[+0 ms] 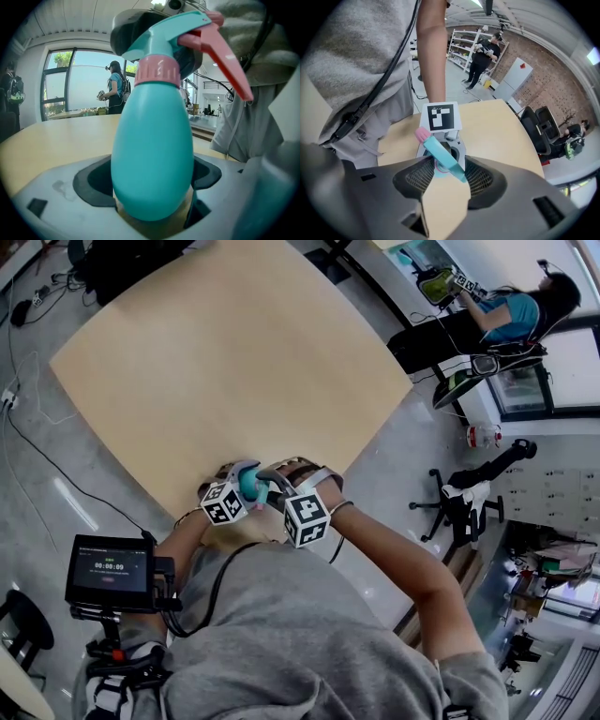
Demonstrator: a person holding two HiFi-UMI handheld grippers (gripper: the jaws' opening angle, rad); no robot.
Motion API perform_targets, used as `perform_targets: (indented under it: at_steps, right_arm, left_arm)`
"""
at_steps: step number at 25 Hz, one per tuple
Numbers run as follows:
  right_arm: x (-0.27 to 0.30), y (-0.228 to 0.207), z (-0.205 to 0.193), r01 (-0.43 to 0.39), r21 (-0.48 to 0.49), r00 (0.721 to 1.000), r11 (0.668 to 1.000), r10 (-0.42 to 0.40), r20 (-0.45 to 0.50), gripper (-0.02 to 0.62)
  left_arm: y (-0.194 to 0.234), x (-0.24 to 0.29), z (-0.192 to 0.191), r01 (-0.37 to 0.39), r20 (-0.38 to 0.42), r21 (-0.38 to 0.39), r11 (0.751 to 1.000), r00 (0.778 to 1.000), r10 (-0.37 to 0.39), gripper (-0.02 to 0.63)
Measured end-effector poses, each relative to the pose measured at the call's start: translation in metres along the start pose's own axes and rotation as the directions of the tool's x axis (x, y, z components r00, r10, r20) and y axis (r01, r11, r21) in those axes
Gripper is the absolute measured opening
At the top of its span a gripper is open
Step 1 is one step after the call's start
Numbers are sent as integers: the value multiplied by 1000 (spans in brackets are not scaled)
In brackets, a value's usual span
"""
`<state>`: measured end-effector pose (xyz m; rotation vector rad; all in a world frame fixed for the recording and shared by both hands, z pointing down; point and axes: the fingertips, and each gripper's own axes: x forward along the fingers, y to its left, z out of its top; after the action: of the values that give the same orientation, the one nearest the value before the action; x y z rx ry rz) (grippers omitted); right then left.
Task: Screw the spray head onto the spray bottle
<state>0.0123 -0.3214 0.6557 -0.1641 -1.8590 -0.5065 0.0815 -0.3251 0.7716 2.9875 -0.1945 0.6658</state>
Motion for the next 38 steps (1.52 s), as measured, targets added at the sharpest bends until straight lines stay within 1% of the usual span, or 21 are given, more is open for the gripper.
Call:
perform_targets:
  at_steps: [3,6,10,12,15,17,18,19,20,21,22,23,24,25,26,27,28,30,33,35,38]
  right_arm:
    - [-4,7,1,15,-41,1000,999,-15,-11,207]
    - [-6,4,-11,46,-12,999,999,-47,-19,233]
    - [-20,-14,-31,120,26,992,992,-120,-27,241]
    - [-29,-23,-44,155,50,987,987,-153,-47,244]
    - [-43,-32,-77,190,144,979,971,-176,-105,244]
    - [-64,-34,-96,237,272,970,933,-214,-114,243]
    - [-77,-35,-99,271,356,963,894,-253,-96,242]
    - [-91,-38,-98,300,450,951,841,-303,-67,241]
    - [-104,-43,-95,318,551,932,772,-360,-32,239]
    - [-117,-51,-92,321,649,906,690,-422,1,211]
    - [-130,-57,-87,308,737,874,601,-485,30,67]
    - [-143,-60,-81,277,811,838,515,-543,59,5]
    - [-156,-60,-72,233,867,800,441,-593,86,5]
    - [-169,-57,-59,191,903,762,384,-639,111,5]
    - [-183,-51,-43,159,924,722,347,-679,131,5]
    - [-197,-43,-25,142,934,684,329,-714,148,5]
    - [-212,-34,-8,137,935,649,326,-743,164,5]
    - [-236,-20,16,157,926,596,343,-781,188,5]
    - [-262,-7,28,208,910,553,359,-810,194,5]
    - [-282,3,32,212,910,524,356,-827,202,5]
    - [-314,22,32,214,913,469,346,-857,215,5]
  left_arm:
    - [-12,-17,1,5,3,25,1000,1000,-5,446]
    - [-9,-35,1,-3,4,44,999,1000,3,446]
    - [8,-64,-1,-39,-10,65,997,999,39,445]
    - [21,-85,-7,-79,-41,71,994,996,82,445]
    - [55,-118,-12,-196,-84,59,979,976,201,443]
    - [74,-139,3,-286,-72,42,957,955,288,420]
    - [81,-151,15,-329,-55,35,944,942,330,368]
    - [87,-164,27,-370,-32,28,929,928,371,278]
    - [96,-177,41,-406,-4,15,914,914,407,143]
    - [105,-189,56,-435,31,-9,900,900,436,29]
    - [112,-200,73,-455,72,-44,889,887,457,5]
    - [115,-211,90,-465,115,-88,881,874,473,5]
    - [114,-222,107,-468,158,-133,874,860,485,4]
    - [108,-234,124,-467,199,-173,867,846,495,4]
    - [97,-247,140,-464,236,-204,862,832,503,5]
    - [84,-260,156,-460,268,-221,860,819,507,5]
    - [69,-271,171,-458,294,-228,860,809,509,5]
    - [46,-284,198,-455,330,-219,863,798,505,3]
    - [27,-289,230,-452,366,-200,869,788,494,4]
    - [13,-293,247,-451,382,-196,871,782,492,3]
    - [-12,-292,272,-467,396,-173,867,773,495,4]
